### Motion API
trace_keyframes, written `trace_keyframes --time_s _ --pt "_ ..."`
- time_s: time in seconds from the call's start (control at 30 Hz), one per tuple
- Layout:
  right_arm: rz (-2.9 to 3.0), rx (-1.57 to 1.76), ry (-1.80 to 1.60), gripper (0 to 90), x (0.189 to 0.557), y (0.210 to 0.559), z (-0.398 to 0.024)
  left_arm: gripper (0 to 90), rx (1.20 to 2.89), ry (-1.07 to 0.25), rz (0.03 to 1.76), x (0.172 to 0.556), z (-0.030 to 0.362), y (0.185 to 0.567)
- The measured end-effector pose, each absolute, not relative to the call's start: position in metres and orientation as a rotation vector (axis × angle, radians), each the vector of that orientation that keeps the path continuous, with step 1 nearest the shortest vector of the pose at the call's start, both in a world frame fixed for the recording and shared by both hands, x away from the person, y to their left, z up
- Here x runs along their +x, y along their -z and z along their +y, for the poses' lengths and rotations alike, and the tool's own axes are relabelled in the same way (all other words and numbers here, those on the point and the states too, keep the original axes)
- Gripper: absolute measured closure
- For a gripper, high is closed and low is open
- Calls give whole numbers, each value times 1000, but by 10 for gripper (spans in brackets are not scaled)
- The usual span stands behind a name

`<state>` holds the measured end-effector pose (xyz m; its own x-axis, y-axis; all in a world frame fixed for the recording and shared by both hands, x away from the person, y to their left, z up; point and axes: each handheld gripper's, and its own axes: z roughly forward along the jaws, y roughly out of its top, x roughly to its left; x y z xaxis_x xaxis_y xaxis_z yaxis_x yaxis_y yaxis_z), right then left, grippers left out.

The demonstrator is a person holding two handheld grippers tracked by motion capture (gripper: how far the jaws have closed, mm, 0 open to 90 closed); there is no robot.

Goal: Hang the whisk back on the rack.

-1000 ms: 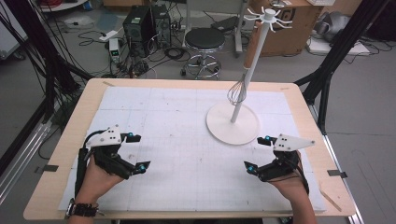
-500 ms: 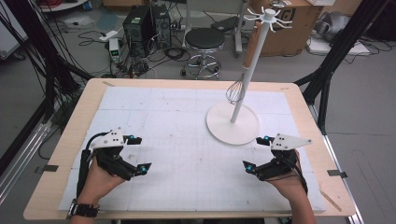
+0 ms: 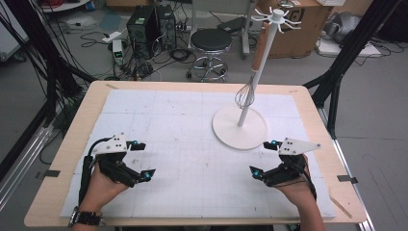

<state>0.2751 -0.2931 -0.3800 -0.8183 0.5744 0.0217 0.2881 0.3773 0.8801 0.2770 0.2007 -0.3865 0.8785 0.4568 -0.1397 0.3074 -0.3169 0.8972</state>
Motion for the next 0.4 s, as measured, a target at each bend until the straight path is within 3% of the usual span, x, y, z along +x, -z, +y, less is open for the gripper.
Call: trace_keyframes --time_s 0.4 --pt "2353 751 -1416 1 275 380 -292 16 1921 -165 578 277 202 388"
